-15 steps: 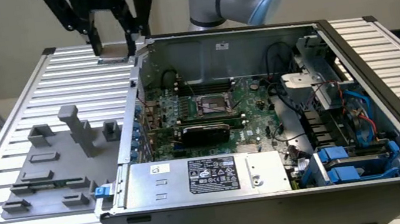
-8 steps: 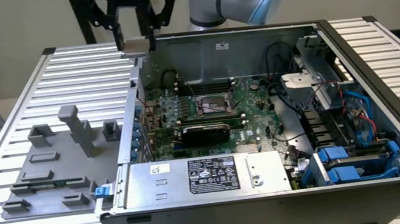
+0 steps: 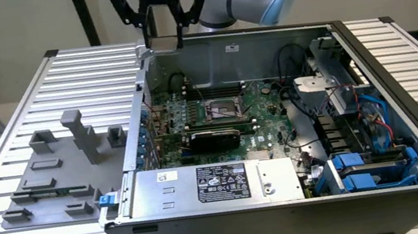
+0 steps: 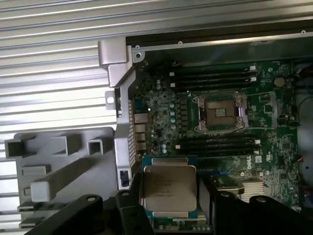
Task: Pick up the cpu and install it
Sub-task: 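Pick up the cpu and move it towards the insertion slot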
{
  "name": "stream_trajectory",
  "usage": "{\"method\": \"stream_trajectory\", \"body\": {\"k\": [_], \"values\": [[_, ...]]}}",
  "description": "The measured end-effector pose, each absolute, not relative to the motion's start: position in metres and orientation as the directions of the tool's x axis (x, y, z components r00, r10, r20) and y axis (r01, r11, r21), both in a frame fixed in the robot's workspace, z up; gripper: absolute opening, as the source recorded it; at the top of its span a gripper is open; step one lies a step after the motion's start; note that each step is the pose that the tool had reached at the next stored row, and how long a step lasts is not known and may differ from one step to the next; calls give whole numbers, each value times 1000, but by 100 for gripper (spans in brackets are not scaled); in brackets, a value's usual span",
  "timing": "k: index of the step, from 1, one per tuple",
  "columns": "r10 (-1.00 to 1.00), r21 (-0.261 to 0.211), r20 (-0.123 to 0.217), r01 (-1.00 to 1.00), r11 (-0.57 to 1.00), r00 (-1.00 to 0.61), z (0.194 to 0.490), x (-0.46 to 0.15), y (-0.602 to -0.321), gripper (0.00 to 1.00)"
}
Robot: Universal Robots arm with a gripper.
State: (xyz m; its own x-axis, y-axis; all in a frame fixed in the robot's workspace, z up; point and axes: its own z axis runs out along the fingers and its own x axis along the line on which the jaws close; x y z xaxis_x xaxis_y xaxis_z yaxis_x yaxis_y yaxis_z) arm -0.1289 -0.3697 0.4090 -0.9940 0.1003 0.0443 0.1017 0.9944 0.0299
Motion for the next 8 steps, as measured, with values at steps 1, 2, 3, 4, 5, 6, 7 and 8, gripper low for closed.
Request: {"method": "stream_trajectory", "body": {"k": [1,2,3,4,5,6,7,8], "values": [[100,30,44,102,994,-994,407,-125,-367,55],[100,29,44,102,994,-994,406,-122,-364,55],[100,29,44,102,994,-994,404,-117,-361,55],[100,29,44,102,994,-994,402,-113,-360,55],[100,29,44,102,994,-994,400,-108,-358,55],[100,29,44,102,994,-994,398,-104,-357,55],[100,29,44,102,994,-994,397,-99,-356,55],[100,28,44,102,994,-994,395,-94,-354,55]]}}
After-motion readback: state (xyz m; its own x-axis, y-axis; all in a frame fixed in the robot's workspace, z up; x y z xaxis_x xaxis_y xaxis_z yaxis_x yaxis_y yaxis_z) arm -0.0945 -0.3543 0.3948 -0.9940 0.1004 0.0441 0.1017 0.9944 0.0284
